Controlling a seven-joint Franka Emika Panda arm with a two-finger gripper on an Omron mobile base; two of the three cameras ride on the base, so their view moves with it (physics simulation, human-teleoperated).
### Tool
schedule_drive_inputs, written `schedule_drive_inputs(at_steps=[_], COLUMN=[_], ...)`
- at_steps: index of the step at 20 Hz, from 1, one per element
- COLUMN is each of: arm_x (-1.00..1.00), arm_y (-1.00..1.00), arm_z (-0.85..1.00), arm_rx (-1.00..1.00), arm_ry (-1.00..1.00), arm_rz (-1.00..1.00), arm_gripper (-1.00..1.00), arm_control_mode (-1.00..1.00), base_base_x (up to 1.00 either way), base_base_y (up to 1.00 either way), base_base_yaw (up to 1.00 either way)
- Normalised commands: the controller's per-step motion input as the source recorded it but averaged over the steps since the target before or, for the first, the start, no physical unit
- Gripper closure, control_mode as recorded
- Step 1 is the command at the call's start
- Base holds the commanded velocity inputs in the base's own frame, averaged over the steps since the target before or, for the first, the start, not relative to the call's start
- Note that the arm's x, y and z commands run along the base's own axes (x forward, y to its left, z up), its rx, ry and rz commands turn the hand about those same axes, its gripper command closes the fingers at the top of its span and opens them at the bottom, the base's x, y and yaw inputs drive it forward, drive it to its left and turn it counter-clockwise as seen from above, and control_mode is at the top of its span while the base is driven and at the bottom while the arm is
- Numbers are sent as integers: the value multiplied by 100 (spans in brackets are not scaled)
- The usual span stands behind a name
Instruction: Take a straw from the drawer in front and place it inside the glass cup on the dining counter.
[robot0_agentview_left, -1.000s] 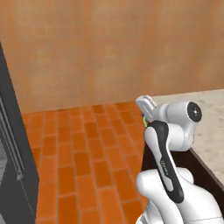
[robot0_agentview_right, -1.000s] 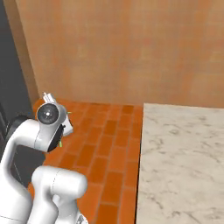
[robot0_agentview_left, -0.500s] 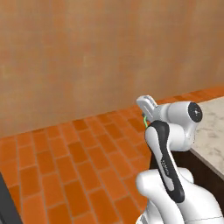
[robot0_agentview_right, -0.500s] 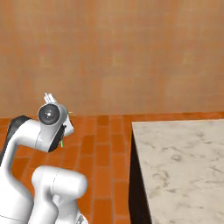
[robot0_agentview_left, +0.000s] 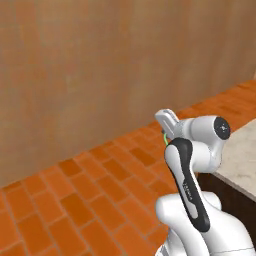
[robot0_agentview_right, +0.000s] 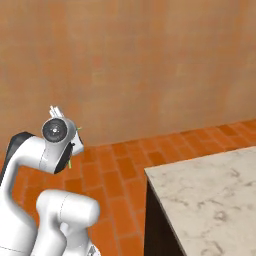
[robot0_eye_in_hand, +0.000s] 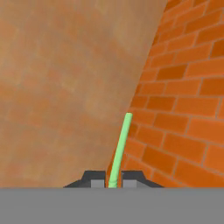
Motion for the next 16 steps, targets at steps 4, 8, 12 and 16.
schedule_drive_inputs(at_steps=[4,8,12,16], arm_x=[0,0,0,0], arm_y=[0,0,0,0], arm_z=[0,0,0,0], arm_rx=[0,0,0,0], arm_ry=[0,0,0,0], arm_rz=[0,0,0,0], arm_gripper=[100,100,100,100], arm_control_mode=[100,100,100,100], base_base_x=[100,100,96,98], base_base_y=[50,50,54,49], base_base_yaw=[-52,-57,-58,-58])
